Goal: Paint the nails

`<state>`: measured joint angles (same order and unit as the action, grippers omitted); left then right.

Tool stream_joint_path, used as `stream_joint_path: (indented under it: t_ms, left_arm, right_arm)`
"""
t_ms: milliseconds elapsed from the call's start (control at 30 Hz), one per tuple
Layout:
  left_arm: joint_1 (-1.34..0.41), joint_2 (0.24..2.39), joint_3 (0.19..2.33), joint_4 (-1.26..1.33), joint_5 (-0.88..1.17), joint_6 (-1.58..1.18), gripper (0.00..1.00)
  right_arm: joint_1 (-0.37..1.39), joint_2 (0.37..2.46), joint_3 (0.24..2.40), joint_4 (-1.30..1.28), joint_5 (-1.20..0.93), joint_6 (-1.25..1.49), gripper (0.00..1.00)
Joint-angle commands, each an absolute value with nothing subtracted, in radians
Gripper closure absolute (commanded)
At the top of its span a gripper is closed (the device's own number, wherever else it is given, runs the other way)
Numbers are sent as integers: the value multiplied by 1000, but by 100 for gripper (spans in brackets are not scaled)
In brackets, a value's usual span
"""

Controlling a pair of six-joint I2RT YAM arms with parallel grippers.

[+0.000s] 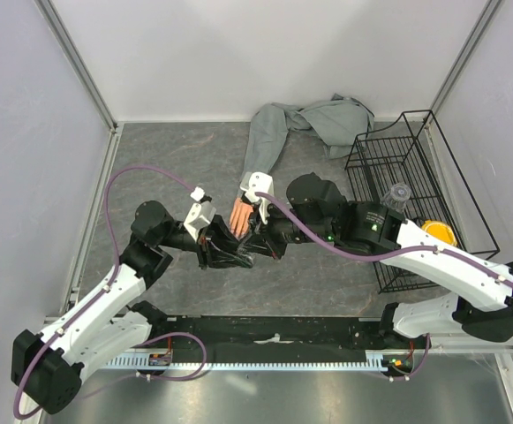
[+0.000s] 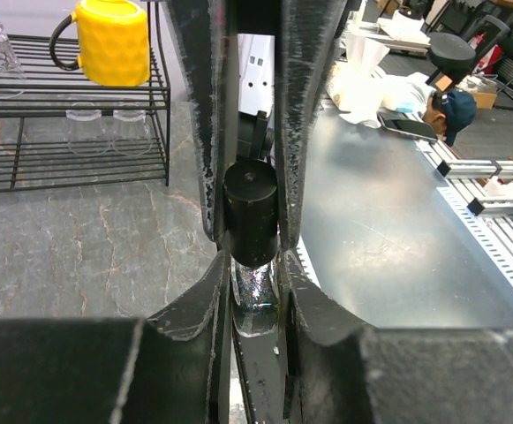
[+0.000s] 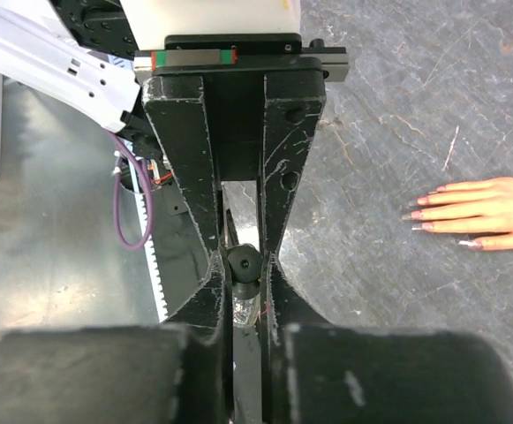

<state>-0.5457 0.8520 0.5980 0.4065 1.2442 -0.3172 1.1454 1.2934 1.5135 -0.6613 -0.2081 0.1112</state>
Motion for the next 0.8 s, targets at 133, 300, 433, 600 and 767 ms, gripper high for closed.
stream_joint_path:
  t_ms: [133,300,433,600,767]
  left_arm:
    - [-546,798,643,215,1071,-157,98]
    - [-535,739,660,72,717,-80,98]
    - [-528,669,643,57,502,-57,98]
    - [-528,629,638,31,442,-20,98]
    - [-528,647,643,21,517,-21,98]
  right_arm:
    - [1146,1281,1519,-646,-65,144,100]
    - [1187,1273,1422,-566,148,308,100]
    - [1354,1321,1370,-563,791,564,100]
    - [1463,1482,1457,-641,1009,722,100]
    - [1454,1458,1486,-647,994,655,79]
